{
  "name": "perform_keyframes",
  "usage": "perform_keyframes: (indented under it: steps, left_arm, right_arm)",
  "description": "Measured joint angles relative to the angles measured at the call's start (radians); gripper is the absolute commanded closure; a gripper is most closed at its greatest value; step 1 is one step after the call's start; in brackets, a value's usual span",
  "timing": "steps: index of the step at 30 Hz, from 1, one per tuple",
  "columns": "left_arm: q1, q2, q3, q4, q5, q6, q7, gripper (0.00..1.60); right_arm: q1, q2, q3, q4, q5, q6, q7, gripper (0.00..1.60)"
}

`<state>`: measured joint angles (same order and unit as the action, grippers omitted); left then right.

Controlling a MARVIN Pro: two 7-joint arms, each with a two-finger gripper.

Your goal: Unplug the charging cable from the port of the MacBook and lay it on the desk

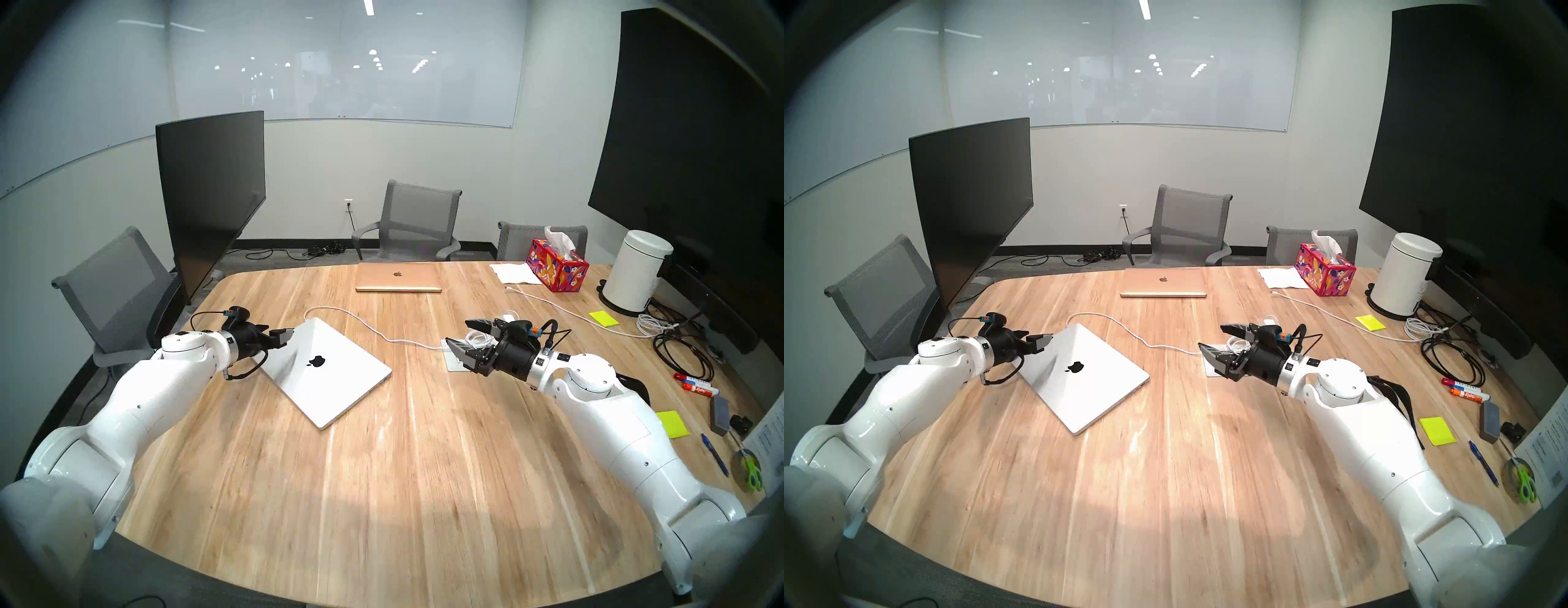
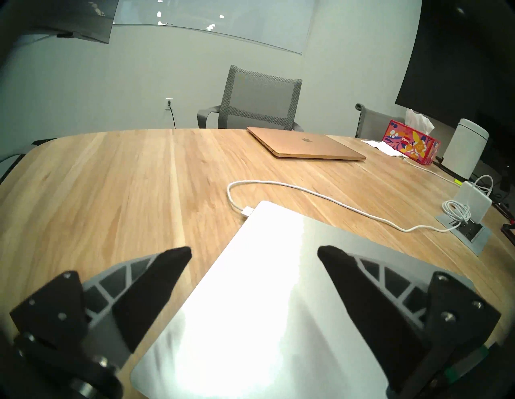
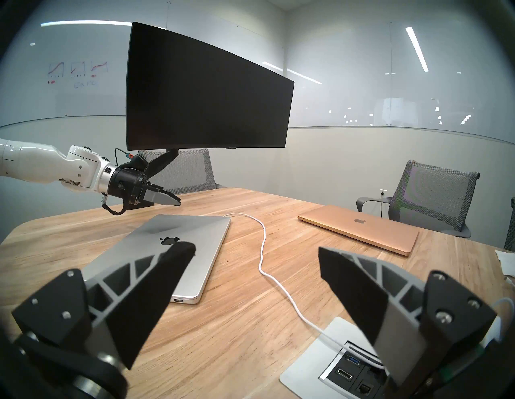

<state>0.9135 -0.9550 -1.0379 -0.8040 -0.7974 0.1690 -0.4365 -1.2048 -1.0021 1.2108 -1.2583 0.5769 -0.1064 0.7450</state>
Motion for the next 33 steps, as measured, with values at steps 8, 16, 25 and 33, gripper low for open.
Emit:
perform_keyframes:
  steps: [8,16,25,33]
  left_arm:
    - [-0.019,-0.019,-0.007,-0.006,0.009,0.029,0.048,0.0]
    - [-0.028,-0.032,-0.014,-0.018,0.002,0.09,0.11,0.0]
    - [-0.05,-0.055,-0.02,-0.003,-0.011,0.171,0.177,0.0]
    - [-0.077,-0.076,-0.019,0.013,-0.009,0.221,0.237,0.0]
  right_arm:
    - [0.0,0.0,0.0,0.0,0.0,0.0,0.0,0.0]
    - [0.0,0.0,0.0,0.0,0.0,0.0,0.0,0.0]
    - [0.0,0.0,0.0,0.0,0.0,0.0,0.0,0.0]
    - [0.0,0.0,0.0,0.0,0.0,0.0,0.0,0.0]
